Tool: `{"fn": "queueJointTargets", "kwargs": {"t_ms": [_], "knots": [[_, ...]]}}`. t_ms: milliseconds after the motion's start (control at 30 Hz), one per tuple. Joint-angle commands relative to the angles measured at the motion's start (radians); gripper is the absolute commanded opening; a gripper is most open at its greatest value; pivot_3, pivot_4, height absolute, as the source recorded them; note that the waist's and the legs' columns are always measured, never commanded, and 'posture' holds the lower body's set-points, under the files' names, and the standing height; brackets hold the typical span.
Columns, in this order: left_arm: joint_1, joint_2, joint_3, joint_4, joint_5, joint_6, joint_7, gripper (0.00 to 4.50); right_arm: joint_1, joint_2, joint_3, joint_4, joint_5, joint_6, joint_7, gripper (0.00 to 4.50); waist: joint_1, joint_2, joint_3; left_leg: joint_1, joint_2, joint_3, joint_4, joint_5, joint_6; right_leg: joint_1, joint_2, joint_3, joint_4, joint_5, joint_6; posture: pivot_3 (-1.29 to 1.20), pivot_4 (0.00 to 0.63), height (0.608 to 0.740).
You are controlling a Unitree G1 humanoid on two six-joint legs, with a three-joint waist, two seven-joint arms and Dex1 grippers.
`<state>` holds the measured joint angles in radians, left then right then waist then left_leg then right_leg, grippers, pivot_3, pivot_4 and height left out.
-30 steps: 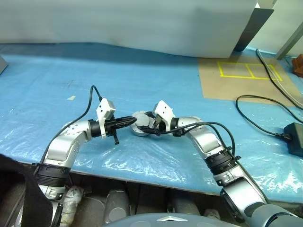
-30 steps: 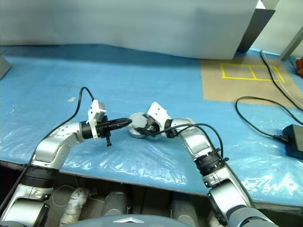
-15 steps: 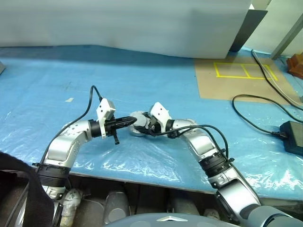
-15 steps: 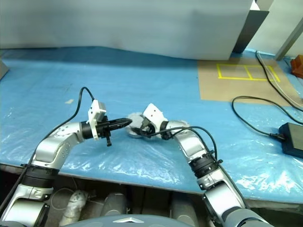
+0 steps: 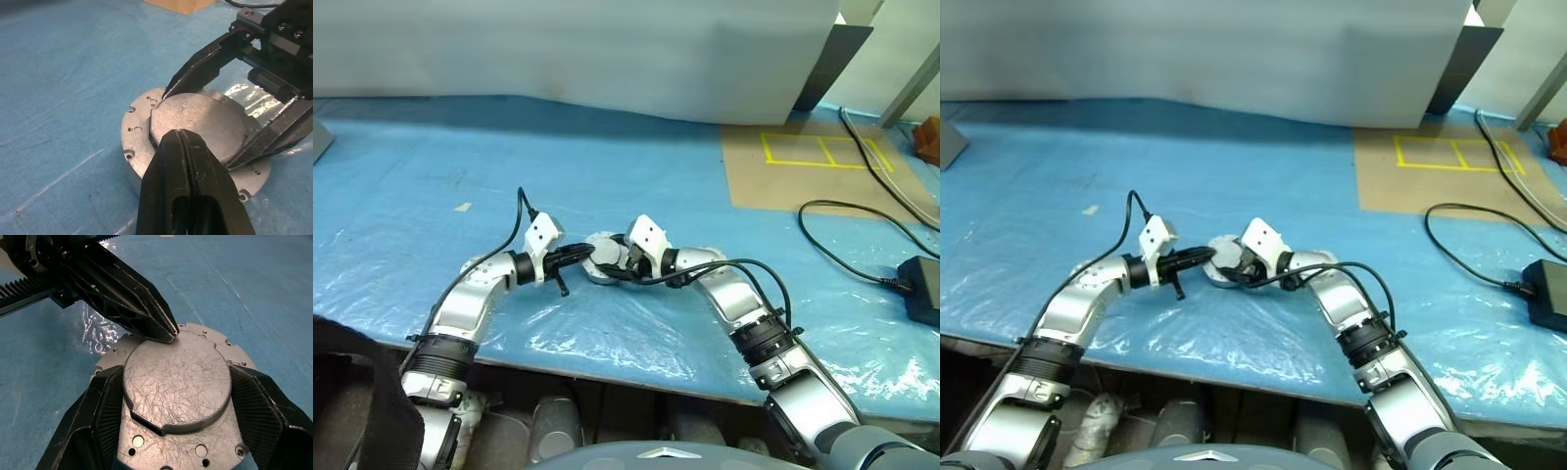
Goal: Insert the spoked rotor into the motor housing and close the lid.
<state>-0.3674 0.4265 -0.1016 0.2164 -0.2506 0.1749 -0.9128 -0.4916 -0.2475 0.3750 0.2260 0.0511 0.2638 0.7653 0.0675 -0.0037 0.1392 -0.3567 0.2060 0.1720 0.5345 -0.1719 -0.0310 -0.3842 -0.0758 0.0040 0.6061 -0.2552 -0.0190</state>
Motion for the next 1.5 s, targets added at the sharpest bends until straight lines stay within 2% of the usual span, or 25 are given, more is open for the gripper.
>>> {"fn": "queueJointTargets", "kwargs": {"t_ms": [33,300,567,700,733,767,833,967,1100,1200,1333,1500], "knots": [[-0.003,0.001,-0.022,0.051,0.042,-0.02,0.004,0.0,0.068,-0.05,0.042,0.1,-0.075,0.09,-0.013,2.96,0.001,0.001,-0.001,0.0,0.0,0.0,0.0,0.0,0.0,0.0,0.0,0.0,0.0,0.0,0.0,0.0,0.15,0.74],[-0.021,0.013,-0.016,0.143,0.078,-0.054,0.028,0.0,0.072,-0.058,0.019,0.015,-0.031,0.123,0.024,2.96,0.006,0.001,-0.003,0.004,-0.002,-0.001,-0.005,0.0,0.0,-0.001,-0.002,0.001,-0.005,-0.002,0.003,0.0,0.15,0.74],[-0.002,0.012,-0.035,0.106,0.065,-0.04,-0.03,0.0,0.069,-0.057,0.016,0.006,-0.042,0.132,0.018,2.96,0.005,0.0,-0.006,-0.003,-0.002,0.003,-0.006,0.001,-0.002,-0.002,-0.002,0.002,-0.006,0.0,-0.001,0.0,0.15,0.74],[0.026,0.013,-0.049,0.056,0.047,-0.021,-0.071,0.0,0.071,-0.056,0.014,-0.005,-0.041,0.119,0.015,2.96,0.005,0.0,-0.006,-0.003,-0.002,0.003,-0.006,0.0,0.0,-0.002,-0.002,0.002,-0.007,-0.004,0.005,0.0,0.15,0.74],[0.03,0.012,-0.051,0.051,0.049,-0.019,-0.073,0.0,0.072,-0.056,0.014,-0.01,-0.041,0.107,0.016,3.52,0.005,0.0,-0.006,-0.003,-0.002,0.003,-0.007,0.0,0.0,-0.002,-0.002,0.002,-0.008,-0.004,0.005,0.0,0.15,0.74],[0.03,0.011,-0.052,0.053,0.054,-0.021,-0.072,0.0,0.072,-0.056,0.013,-0.013,-0.039,0.096,0.019,3.71,0.005,0.0,-0.006,-0.004,-0.002,0.003,-0.007,0.0,0.0,-0.002,-0.002,0.001,-0.008,-0.004,0.005,0.0,0.15,0.74],[0.029,0.012,-0.055,0.067,0.062,-0.03,-0.074,0.0,0.069,-0.058,0.017,-0.018,-0.048,0.063,0.018,4.4,0.005,0.001,-0.006,-0.004,-0.002,0.003,-0.008,0.0,0.0,-0.001,-0.001,0.001,-0.01,-0.003,0.004,0.0,0.15,0.74],[0.023,0.014,-0.049,0.089,0.069,-0.035,-0.073,0.0,0.056,-0.092,0.035,-0.043,-0.092,-0.032,0.014,4.45,0.007,0.002,-0.007,-0.008,-0.002,0.003,-0.009,0.002,-0.004,-0.001,-0.001,-0.001,-0.015,0.0,-0.001,0.0,0.15,0.74],[0.017,0.016,-0.045,0.109,0.077,-0.044,-0.071,0.0,0.036,-0.125,-0.028,-0.078,-0.051,-0.134,0.031,4.45,0.009,0.002,-0.006,-0.01,-0.002,0.003,-0.009,0.002,-0.004,-0.002,-0.001,-0.002,-0.016,0.001,-0.001,0.0,0.15,0.74],[0.01,0.011,-0.046,0.121,0.081,-0.052,-0.065,0.0,0.031,-0.122,-0.13,-0.184,0.119,0.01,0.082,4.45,0.01,0.002,-0.004,-0.011,-0.001,0.003,-0.009,0.002,-0.004,-0.003,-0.001,-0.002,-0.016,0.001,-0.001,0.0,0.15,0.74],[0.006,0.003,-0.049,0.129,0.085,-0.058,-0.055,0.0,0.039,-0.131,-0.272,-0.294,0.363,0.304,0.115,4.45,0.012,0.003,-0.003,-0.013,-0.001,0.003,-0.009,0.002,-0.004,-0.004,-0.001,-0.002,-0.016,0.002,-0.001,0.0,0.15,0.74],[0.005,0.001,-0.047,0.13,0.086,-0.063,-0.049,0.0,0.058,-0.13,-0.403,-0.205,0.55,0.723,0.05,4.45,0.014,0.004,-0.003,-0.013,-0.001,0.002,-0.009,0.003,-0.005,-0.003,0.0,-0.003,-0.017,0.002,0.0,0.0,0.15,0.74]]}}
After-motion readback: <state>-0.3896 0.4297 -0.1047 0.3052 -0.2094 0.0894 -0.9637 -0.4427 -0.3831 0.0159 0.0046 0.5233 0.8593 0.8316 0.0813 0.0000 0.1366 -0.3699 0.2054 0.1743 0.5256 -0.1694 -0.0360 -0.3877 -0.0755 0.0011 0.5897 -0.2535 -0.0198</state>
